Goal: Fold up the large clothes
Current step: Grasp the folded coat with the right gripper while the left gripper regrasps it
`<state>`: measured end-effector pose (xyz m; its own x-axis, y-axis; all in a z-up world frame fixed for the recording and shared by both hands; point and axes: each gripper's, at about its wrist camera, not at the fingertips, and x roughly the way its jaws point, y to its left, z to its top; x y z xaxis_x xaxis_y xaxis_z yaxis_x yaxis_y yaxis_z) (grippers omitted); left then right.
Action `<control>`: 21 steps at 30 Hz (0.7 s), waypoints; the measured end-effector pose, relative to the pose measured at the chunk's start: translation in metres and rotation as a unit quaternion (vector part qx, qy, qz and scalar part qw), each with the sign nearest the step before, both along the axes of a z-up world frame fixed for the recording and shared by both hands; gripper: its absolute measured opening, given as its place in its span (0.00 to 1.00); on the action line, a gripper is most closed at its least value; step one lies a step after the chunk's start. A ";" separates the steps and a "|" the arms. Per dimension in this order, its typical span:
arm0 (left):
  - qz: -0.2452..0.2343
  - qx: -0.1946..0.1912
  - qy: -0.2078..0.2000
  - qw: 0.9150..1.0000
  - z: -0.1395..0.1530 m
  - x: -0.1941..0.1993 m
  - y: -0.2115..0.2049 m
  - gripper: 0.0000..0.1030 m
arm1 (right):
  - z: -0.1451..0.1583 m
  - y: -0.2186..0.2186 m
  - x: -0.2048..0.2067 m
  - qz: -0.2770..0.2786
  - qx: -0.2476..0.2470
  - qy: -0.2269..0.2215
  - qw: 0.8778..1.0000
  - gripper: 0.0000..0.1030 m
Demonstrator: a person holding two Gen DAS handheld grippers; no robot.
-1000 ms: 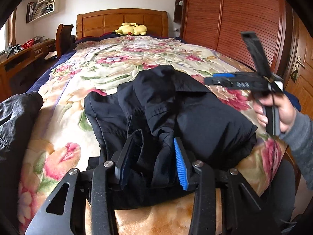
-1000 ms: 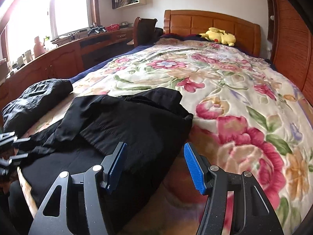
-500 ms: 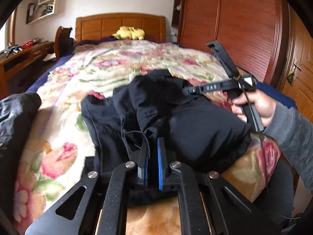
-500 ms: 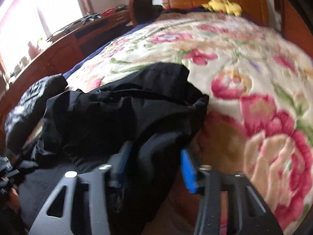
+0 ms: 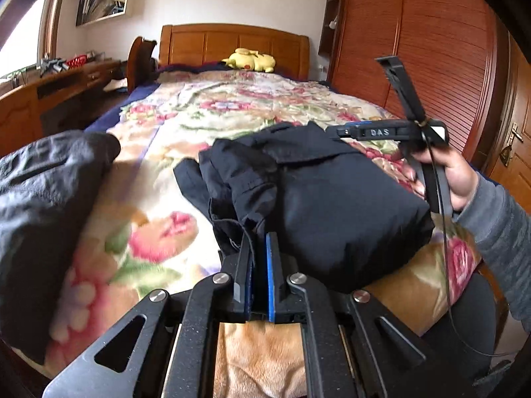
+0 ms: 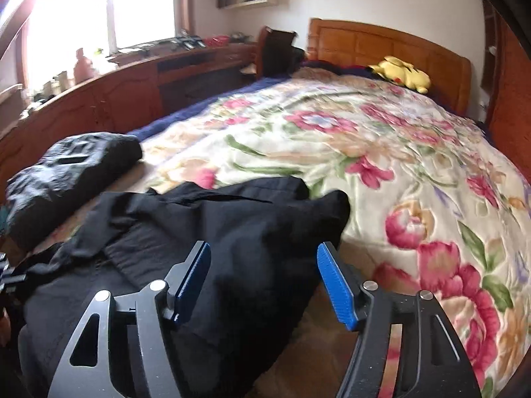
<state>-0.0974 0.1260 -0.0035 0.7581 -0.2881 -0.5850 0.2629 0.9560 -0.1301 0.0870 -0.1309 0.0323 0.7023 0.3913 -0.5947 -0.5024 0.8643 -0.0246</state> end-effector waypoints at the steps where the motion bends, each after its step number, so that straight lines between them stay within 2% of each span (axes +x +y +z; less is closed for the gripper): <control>1: 0.001 0.004 0.000 1.000 0.000 0.001 -0.002 0.07 | -0.004 -0.001 0.005 -0.008 -0.002 0.011 1.000 0.67; 4: 0.001 0.010 0.002 1.000 0.003 0.002 -0.005 0.10 | -0.019 -0.010 0.026 -0.022 0.014 0.056 0.998 0.69; 6: 0.007 0.012 0.002 1.000 0.006 0.002 -0.004 0.20 | -0.026 -0.016 0.036 -0.022 0.031 0.078 0.996 0.69; 12: 0.015 0.011 0.000 1.000 0.008 -0.017 0.015 0.38 | -0.031 -0.020 0.053 -0.029 0.044 0.091 0.994 0.70; 21: 0.011 0.024 0.017 1.000 -0.005 -0.032 0.014 0.39 | -0.031 -0.002 0.071 -0.036 0.032 0.104 0.993 0.71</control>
